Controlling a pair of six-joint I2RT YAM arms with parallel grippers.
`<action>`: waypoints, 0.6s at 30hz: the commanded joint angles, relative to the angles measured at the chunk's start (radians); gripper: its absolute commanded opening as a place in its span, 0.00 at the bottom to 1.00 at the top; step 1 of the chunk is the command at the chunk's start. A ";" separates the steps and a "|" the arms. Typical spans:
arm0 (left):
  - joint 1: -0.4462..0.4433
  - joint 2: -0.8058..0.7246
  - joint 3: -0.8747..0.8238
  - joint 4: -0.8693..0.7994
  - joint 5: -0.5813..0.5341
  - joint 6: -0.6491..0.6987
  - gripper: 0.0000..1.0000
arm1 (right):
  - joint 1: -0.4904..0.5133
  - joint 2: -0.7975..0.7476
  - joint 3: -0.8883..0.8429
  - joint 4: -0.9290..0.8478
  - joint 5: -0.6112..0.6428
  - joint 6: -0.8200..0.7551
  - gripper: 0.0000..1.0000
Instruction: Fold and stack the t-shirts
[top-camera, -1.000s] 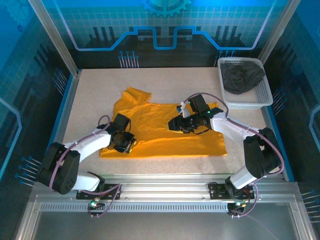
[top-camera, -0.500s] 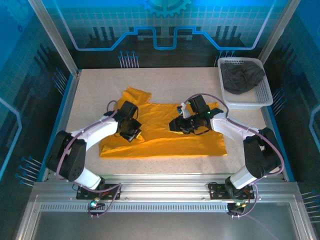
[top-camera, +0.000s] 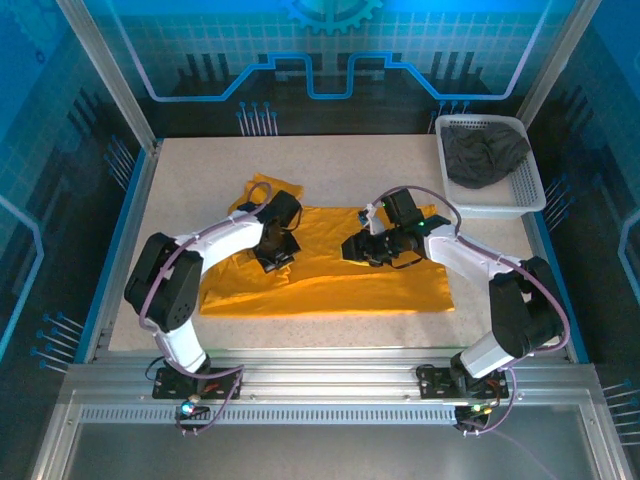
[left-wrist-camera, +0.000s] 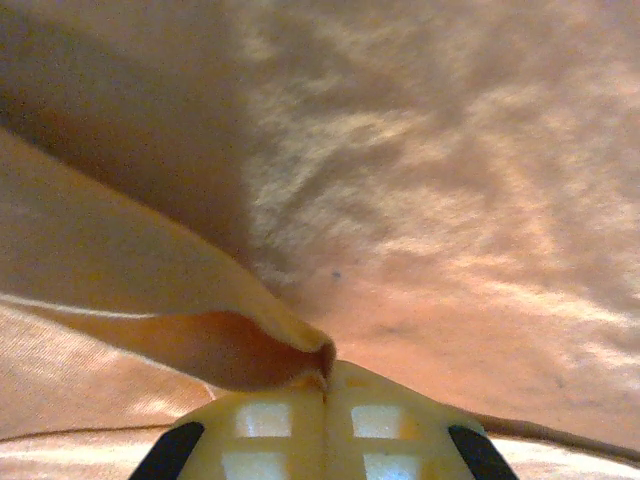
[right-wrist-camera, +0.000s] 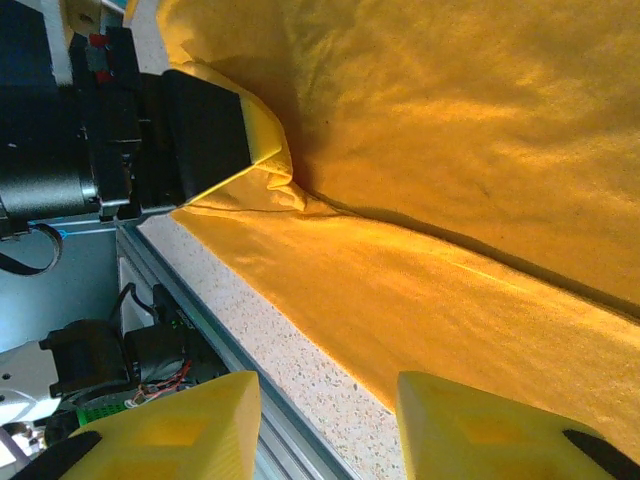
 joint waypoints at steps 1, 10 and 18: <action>-0.017 0.025 0.047 -0.037 -0.051 0.054 0.00 | -0.011 -0.024 -0.008 -0.022 -0.011 -0.007 0.41; -0.020 0.082 0.096 -0.033 -0.057 0.088 0.00 | -0.012 -0.008 0.006 -0.026 -0.014 -0.009 0.41; -0.019 0.044 0.119 -0.075 -0.155 0.129 0.46 | -0.012 -0.009 0.013 -0.039 -0.009 -0.017 0.41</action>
